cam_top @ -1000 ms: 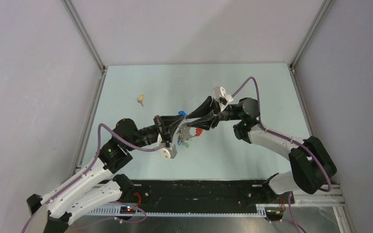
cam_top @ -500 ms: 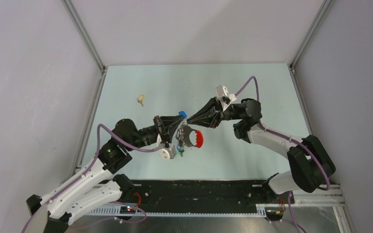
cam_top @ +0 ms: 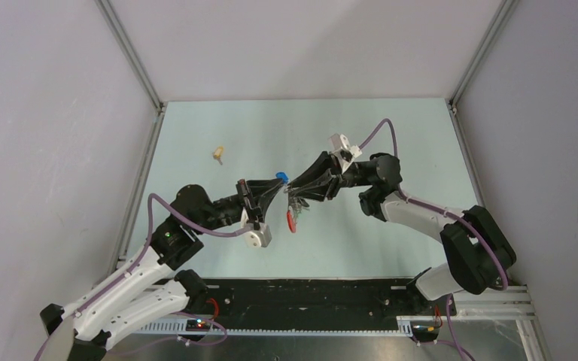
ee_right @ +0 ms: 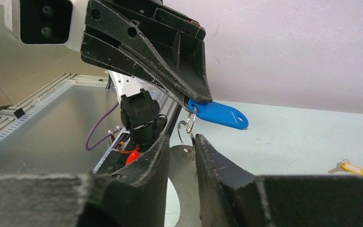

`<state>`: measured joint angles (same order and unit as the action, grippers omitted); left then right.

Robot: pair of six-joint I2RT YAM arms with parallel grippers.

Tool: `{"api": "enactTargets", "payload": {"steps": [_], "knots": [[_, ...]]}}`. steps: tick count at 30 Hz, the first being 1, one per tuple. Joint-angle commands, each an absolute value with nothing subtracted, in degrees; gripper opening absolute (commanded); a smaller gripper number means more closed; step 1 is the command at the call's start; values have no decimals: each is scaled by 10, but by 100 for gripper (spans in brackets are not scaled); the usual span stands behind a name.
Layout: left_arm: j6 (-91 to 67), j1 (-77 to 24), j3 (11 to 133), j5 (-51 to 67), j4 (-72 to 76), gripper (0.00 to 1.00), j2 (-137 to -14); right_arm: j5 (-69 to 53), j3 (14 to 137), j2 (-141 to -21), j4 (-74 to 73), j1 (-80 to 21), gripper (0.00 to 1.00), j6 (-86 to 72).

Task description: Remove the keys from the keyring

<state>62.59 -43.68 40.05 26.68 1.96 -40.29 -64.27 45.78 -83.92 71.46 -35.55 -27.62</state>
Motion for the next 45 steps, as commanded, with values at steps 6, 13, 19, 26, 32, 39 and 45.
{"api": "enactTargets", "payload": {"steps": [6, 13, 19, 26, 32, 39, 45], "knots": [[633, -429, 415, 275, 47, 0, -392, -639, 470, -849, 729, -365, 6, -279], [634, -427, 414, 269, 47, 0, -391, -623, 463, -844, 758, -349, 0, -331], [634, -427, 413, 273, 47, 0, -393, -561, 447, -837, 821, -339, 0, -378], [631, -428, 413, 284, 47, 0, -403, -479, 423, -824, 835, -345, 0, -373], [631, -427, 412, 286, 46, 0, -408, -446, 417, -821, 844, -347, 0, -376], [633, -428, 414, 285, 43, 0, -410, -435, 417, -817, 849, -346, 0, -383], [634, -428, 414, 274, 42, 0, -401, -461, 417, -815, 835, -346, 0, -377]]}}
